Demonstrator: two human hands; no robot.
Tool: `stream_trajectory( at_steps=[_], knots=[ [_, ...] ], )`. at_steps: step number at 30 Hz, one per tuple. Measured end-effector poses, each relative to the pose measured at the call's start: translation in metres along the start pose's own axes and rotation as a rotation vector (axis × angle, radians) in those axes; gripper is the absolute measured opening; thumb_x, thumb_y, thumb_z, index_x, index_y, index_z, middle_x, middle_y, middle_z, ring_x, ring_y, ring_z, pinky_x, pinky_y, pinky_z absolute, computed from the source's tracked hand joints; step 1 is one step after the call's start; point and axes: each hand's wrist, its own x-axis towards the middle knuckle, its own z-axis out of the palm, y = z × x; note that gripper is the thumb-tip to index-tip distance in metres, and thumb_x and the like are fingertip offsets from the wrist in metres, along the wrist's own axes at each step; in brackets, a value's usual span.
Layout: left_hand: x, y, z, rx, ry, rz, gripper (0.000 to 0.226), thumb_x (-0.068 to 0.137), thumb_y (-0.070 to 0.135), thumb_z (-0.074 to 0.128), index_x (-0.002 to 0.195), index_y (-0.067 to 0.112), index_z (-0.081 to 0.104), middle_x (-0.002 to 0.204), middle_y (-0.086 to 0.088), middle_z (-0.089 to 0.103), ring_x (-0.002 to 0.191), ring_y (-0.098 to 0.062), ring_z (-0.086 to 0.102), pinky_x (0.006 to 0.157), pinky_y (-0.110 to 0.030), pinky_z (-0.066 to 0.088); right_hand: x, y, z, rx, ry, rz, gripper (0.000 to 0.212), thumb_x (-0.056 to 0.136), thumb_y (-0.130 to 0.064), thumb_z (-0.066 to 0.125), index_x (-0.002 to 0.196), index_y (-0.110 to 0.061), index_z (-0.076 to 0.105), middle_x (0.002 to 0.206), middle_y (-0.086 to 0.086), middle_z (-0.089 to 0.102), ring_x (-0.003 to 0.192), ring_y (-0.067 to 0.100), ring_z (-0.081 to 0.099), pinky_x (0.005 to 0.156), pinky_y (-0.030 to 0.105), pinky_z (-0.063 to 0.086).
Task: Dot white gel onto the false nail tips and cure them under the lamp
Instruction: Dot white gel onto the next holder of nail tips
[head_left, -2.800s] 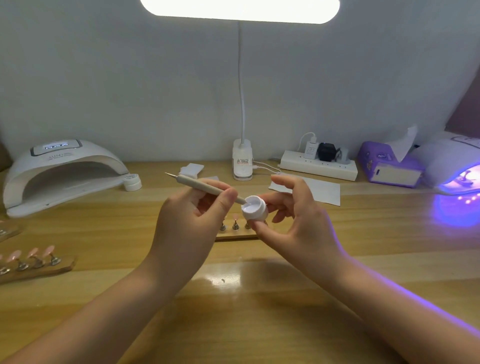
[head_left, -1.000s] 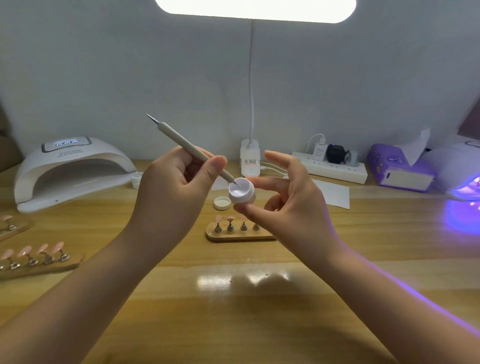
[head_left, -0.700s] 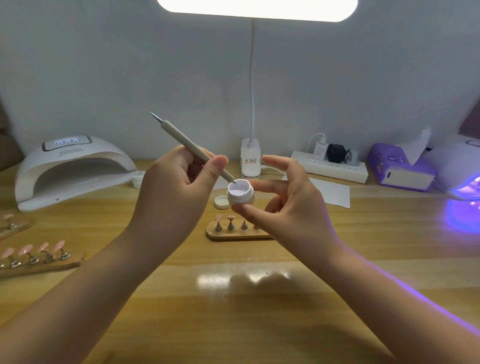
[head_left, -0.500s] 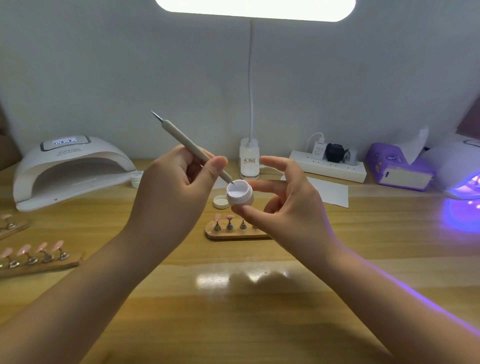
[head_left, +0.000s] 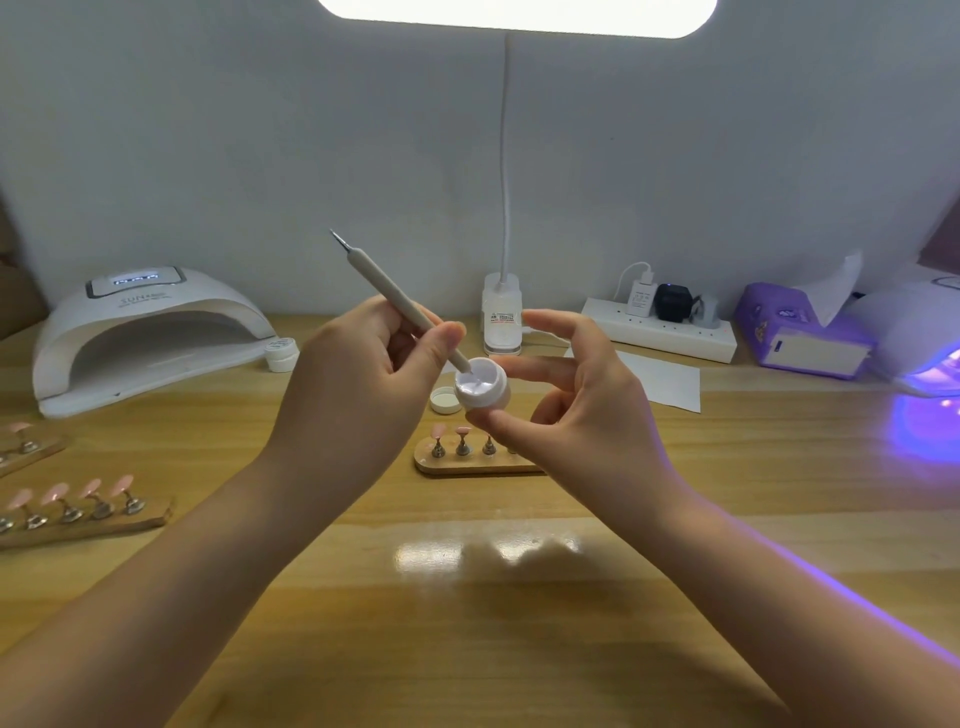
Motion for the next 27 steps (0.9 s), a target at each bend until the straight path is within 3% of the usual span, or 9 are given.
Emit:
stream_trajectory(
  at_steps=[17, 22, 27],
  knots=[
    [0.0014, 0.0014, -0.0006, 0.001, 0.010, -0.023, 0.014, 0.091, 0.037, 0.059, 0.085, 0.024, 0.061, 0.058, 0.008, 0.050, 0.053, 0.001, 0.048, 0.049, -0.010, 0.039, -0.0005, 0.0014, 0.0003, -0.011, -0.004, 0.004, 0.076, 0.068, -0.031, 0.085, 0.132, -0.024, 0.043, 0.108, -0.013, 0.070, 0.057, 0.013, 0.064, 0.063, 0.036, 0.057],
    [0.0064, -0.0005, -0.0055, -0.187, 0.058, -0.180, 0.023, 0.089, 0.044, 0.061, 0.080, 0.024, 0.066, 0.043, 0.015, 0.043, 0.039, -0.001, 0.038, 0.040, -0.012, 0.031, -0.0010, 0.0020, 0.0002, -0.007, -0.006, 0.015, 0.075, 0.069, -0.032, 0.084, 0.131, -0.025, 0.043, 0.108, -0.013, 0.070, 0.057, 0.014, 0.063, 0.064, 0.038, 0.057],
    [0.0088, -0.0011, -0.0077, -0.390, 0.030, -0.318, 0.023, 0.088, 0.039, 0.063, 0.080, 0.019, 0.069, 0.042, 0.020, 0.046, 0.039, 0.002, 0.045, 0.051, -0.025, 0.032, -0.0005, 0.0018, -0.0001, -0.010, -0.009, 0.019, 0.075, 0.069, -0.034, 0.084, 0.131, -0.026, 0.042, 0.109, -0.013, 0.070, 0.059, 0.015, 0.064, 0.065, 0.039, 0.057]
  ],
)
